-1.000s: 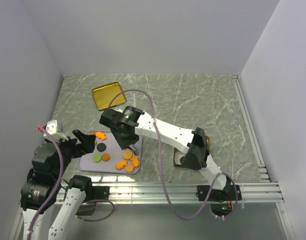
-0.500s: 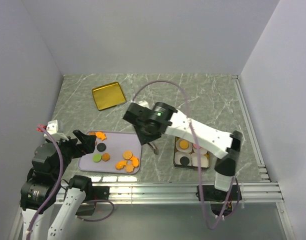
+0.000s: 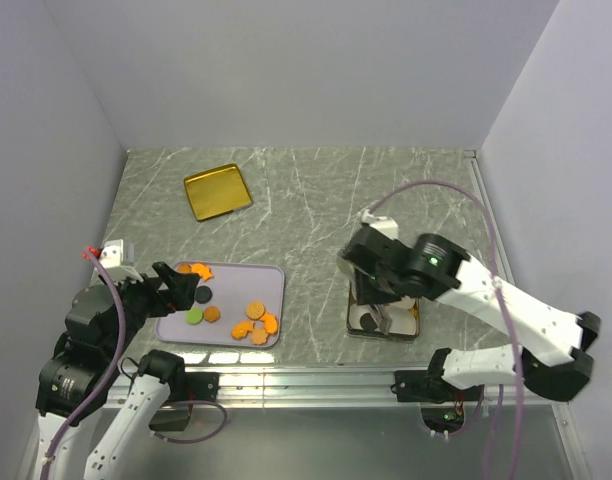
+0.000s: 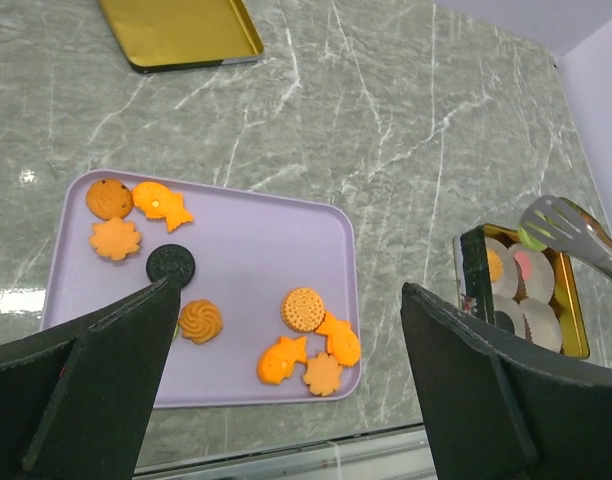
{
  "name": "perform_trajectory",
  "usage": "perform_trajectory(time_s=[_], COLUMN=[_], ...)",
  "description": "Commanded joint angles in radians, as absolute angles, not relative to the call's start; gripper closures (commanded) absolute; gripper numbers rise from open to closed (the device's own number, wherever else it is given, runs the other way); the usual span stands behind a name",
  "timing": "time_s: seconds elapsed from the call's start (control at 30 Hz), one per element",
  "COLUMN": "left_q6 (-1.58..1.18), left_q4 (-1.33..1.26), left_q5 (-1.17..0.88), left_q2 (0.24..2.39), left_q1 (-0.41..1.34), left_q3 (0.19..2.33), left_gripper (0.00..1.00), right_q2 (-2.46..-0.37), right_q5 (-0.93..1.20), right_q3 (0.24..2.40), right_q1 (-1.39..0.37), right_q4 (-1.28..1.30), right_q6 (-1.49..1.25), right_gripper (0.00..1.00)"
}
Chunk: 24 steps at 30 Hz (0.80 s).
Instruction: Pack the cookies
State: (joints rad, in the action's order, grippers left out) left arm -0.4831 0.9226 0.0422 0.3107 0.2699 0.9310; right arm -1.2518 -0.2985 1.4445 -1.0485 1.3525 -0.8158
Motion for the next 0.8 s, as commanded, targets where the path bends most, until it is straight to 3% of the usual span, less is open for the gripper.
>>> perform_trajectory(time_s=[0.0,0.4,0.77], left_q6=[-0.471,-0.477,-0.482], left_q4=[0.888,0.896,0.899], left_q5=[0.049,0.067,0.081], left_q2=[0.325,0.327,0.333], left_q1=[0.291,0.342,0.354], left_q3=[0.933,0.934,0.937], left_gripper=[0.02,0.01,0.01], right_q2=[-1.110,-0.721,-0.485], right_q5=[-0.324,-0.244,-0.202], right_q3=[1.356,1.063,0.858], right_q1=[-1.028,-0.945,-0.931], right_q4=[1.445,1.448,1.451], right_q6=[-0.916,-0.933,-0.919], right_gripper=[0.55,0.55,0.62])
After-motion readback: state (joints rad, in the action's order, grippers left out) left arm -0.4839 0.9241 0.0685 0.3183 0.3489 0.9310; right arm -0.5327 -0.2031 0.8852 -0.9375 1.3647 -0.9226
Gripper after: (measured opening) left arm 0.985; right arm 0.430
